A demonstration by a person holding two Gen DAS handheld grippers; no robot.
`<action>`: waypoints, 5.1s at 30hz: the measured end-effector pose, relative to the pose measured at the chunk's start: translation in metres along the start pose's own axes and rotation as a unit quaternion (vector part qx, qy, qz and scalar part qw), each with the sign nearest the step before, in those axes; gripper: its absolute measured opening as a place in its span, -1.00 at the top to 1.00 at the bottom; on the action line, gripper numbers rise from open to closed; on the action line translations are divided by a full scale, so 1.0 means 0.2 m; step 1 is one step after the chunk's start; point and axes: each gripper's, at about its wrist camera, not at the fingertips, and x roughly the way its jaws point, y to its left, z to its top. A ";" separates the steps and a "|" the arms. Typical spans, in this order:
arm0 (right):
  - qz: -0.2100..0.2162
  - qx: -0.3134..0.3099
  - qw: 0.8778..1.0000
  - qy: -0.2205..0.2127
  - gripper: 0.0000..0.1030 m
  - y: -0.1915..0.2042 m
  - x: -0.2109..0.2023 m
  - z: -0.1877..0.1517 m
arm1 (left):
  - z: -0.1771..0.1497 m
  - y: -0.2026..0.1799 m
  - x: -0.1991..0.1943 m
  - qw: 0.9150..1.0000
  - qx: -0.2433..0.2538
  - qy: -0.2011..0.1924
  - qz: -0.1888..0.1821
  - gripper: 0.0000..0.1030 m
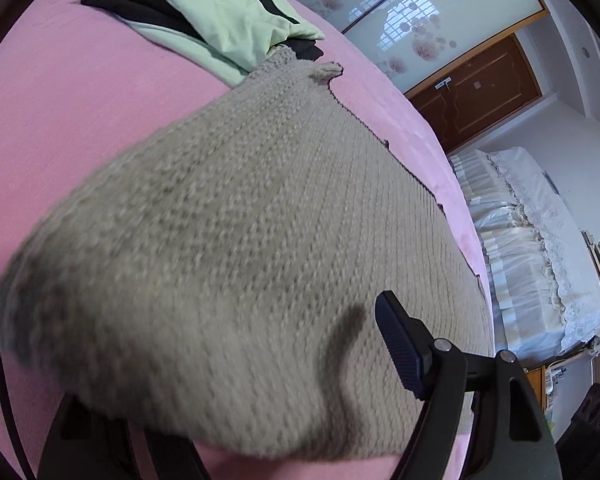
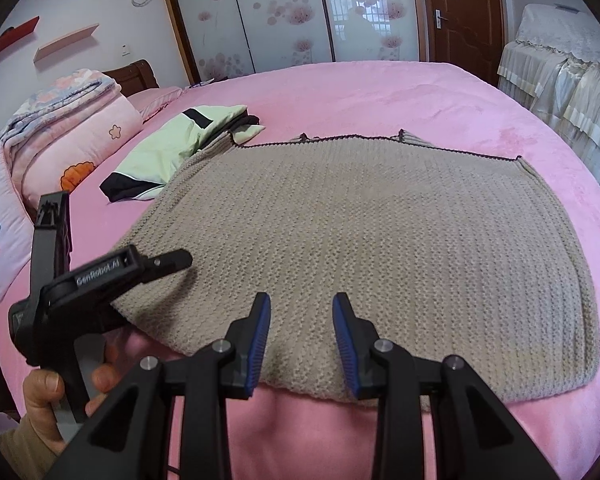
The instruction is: Fold large clothes
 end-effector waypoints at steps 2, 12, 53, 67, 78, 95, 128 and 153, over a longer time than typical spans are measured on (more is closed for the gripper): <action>-0.001 0.002 1.000 -0.001 0.38 -0.02 0.01 0.01 | 0.04 -0.01 0.01 1.000 -0.003 -0.007 -0.008 -0.32; -0.055 -0.001 0.998 -0.001 0.60 -0.12 0.15 0.14 | 0.06 -0.24 -0.10 0.991 0.109 -0.069 0.046 0.64; -0.060 0.244 0.968 0.004 0.92 -1.22 -0.41 -0.36 | -0.96 -1.63 0.48 0.846 0.525 0.017 0.096 0.34; -0.027 0.206 0.978 -0.012 0.03 -1.25 -0.65 -0.04 | -0.68 -1.60 -0.08 0.894 0.434 0.100 -0.044 -0.62; 0.057 0.187 0.972 0.130 -0.32 -1.24 -0.23 0.25 | -0.26 -1.23 0.15 0.937 0.322 0.090 0.099 -0.80; 0.086 0.187 0.961 0.185 0.38 -1.29 -0.06 0.17 | -0.32 -1.05 0.32 0.948 0.274 0.145 0.072 -0.79; -0.010 0.168 0.982 0.086 0.04 -1.36 -0.25 0.39 | -0.04 -1.46 0.34 0.927 0.353 0.112 0.066 -0.72; -0.086 0.174 0.973 0.127 0.02 -1.58 0.32 0.54 | 0.16 -1.37 0.87 0.950 0.280 0.125 0.068 -0.24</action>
